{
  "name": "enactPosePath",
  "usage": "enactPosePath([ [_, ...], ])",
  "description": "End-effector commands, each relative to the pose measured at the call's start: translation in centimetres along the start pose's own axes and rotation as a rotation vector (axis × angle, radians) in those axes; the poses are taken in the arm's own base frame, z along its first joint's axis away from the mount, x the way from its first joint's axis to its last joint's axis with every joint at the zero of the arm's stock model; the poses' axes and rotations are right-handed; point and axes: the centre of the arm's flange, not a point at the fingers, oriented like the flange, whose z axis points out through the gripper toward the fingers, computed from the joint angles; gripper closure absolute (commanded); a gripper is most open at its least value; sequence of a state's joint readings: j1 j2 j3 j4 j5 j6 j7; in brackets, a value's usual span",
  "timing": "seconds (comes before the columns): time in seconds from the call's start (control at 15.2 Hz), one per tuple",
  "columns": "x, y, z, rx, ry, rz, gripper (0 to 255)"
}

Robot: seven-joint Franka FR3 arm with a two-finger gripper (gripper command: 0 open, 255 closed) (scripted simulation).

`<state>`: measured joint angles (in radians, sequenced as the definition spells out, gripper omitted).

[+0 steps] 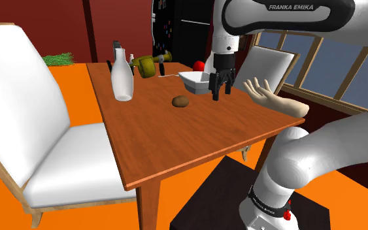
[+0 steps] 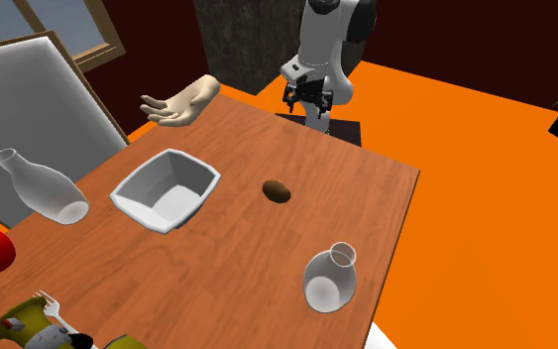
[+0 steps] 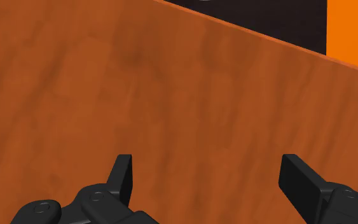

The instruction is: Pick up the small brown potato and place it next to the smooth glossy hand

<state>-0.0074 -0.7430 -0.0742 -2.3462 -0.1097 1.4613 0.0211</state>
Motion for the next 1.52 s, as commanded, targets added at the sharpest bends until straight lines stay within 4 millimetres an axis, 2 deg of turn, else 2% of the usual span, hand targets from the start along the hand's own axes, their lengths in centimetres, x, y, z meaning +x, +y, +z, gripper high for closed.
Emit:
enactPosePath([
  [0.0, 0.0, 0.0, 0.0, 0.000, 0.000, 0.000, 0],
  [0.4, 5.5, 3.5, 2.3, -0.001, 0.081, -0.244, 0],
  [0.73, 10.8, 5.3, 3.8, -0.003, 0.149, -0.447, 0],
  [1.25, 19.9, 5.8, 5.5, -0.005, 0.257, -0.772, 0],
  [1.32, 20.8, 5.7, 5.6, -0.005, 0.267, -0.803, 0],
  [1.45, 21.0, 5.6, 6.7, -0.005, 0.267, -0.803, 0],
])
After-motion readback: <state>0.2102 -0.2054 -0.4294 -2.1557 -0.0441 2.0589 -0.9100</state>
